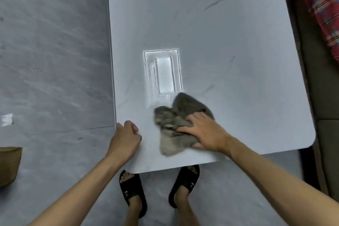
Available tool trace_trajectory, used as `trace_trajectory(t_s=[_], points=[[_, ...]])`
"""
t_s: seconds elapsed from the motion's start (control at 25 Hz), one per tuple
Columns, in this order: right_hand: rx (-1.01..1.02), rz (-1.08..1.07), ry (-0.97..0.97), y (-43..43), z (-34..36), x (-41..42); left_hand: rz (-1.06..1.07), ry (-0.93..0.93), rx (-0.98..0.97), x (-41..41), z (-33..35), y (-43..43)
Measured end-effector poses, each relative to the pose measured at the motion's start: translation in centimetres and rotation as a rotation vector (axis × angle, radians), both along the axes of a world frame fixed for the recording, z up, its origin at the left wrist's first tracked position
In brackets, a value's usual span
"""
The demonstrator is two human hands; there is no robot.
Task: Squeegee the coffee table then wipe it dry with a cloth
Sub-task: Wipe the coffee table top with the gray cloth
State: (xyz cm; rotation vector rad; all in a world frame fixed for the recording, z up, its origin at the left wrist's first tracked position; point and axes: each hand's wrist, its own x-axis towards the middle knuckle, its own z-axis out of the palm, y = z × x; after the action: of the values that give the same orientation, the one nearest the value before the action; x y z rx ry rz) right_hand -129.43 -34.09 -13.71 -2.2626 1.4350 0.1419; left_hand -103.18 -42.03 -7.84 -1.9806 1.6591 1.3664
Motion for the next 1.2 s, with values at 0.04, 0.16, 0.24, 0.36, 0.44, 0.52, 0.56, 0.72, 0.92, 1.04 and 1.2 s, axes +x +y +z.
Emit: trace_trajectory(t_s=[0.04, 0.16, 0.24, 0.36, 0.44, 0.52, 0.56, 0.72, 0.92, 1.04, 1.2], points=[[-0.012, -0.170, 0.023, 2.7, 0.2, -3.5, -0.018, 0.009, -0.015, -0.9, 0.3, 0.5], [-0.042, -1.014, 0.148, 9.9, 0.8, -9.0, 0.010, 0.055, 0.015, -2.8, 0.9, 2.1], [-0.017, -1.517, 0.235, 11.1, 0.6, -7.9, 0.071, 0.094, 0.065, -3.3, 1.1, 3.3], [0.001, -1.648, 0.155, 9.7, 1.1, -2.5, 0.184, 0.152, 0.090, -2.3, 1.4, 5.6], [0.041, -1.501, 0.084, 8.5, 1.5, 2.2, 0.268, 0.192, 0.122, -0.7, 1.4, 7.1], [0.116, -1.223, 0.012, 7.8, 2.4, 8.2, 0.356, 0.255, 0.173, 1.7, 2.0, 8.7], [0.171, -1.086, -0.065, 7.3, 2.9, 11.0, 0.367, 0.289, 0.203, 2.6, 2.6, 9.4], [0.633, -0.615, -0.477, 5.8, 4.4, 21.9, 0.427, 0.315, 0.150, 8.8, 4.6, 12.5], [0.913, -0.940, -0.875, 7.1, 8.3, 32.7, 0.593, 0.265, 0.010, 19.8, 8.4, 17.0], [0.948, -1.143, -0.896, 8.5, 11.1, 39.8, 0.577, 0.190, -0.110, 25.1, 11.5, 20.8], [1.011, -1.099, -0.901, 11.3, 15.9, 49.6, 0.344, -0.108, -0.306, 33.2, 15.4, 25.9]])
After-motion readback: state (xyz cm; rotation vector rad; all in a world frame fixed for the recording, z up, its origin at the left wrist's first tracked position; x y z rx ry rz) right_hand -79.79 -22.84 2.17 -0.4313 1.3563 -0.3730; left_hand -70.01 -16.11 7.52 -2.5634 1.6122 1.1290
